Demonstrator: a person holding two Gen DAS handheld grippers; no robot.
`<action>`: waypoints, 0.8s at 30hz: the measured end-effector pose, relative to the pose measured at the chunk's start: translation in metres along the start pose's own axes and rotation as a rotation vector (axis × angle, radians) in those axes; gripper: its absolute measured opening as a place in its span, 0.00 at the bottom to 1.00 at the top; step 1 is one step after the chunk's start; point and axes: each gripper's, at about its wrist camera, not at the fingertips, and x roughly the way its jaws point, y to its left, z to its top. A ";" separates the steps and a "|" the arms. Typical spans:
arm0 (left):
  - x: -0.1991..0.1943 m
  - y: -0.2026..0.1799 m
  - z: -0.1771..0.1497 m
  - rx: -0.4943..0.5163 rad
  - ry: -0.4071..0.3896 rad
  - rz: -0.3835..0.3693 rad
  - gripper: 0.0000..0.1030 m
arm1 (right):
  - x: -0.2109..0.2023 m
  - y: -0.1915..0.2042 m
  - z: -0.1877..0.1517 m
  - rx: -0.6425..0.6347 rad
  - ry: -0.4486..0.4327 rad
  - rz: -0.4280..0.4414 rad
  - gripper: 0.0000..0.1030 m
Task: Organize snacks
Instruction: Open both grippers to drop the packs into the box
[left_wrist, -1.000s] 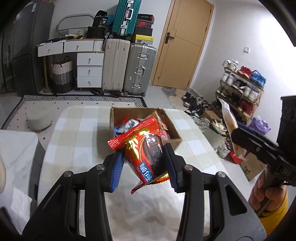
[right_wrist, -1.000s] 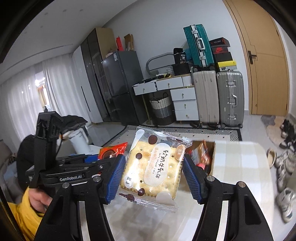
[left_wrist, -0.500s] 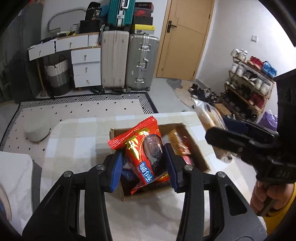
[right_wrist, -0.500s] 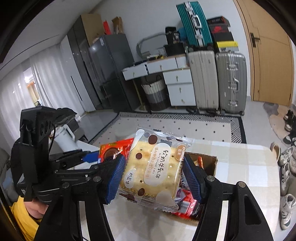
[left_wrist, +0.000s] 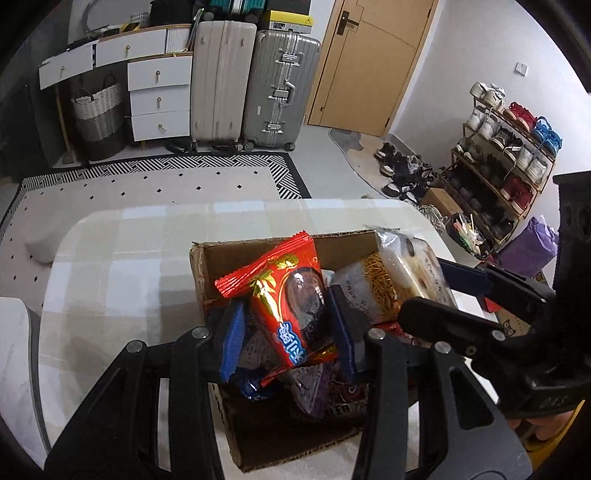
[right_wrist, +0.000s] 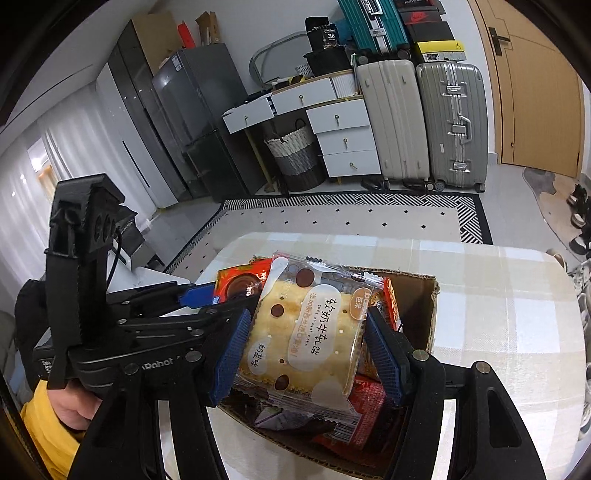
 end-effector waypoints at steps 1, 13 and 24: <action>0.006 0.001 0.002 0.002 0.004 -0.005 0.38 | 0.001 -0.001 -0.001 -0.002 -0.004 -0.002 0.62; 0.034 -0.006 0.007 0.053 0.026 -0.015 0.39 | 0.006 -0.011 -0.012 0.042 0.009 -0.011 0.62; -0.001 -0.007 0.003 -0.003 -0.049 0.034 0.79 | -0.007 -0.023 -0.009 0.067 -0.018 -0.008 0.62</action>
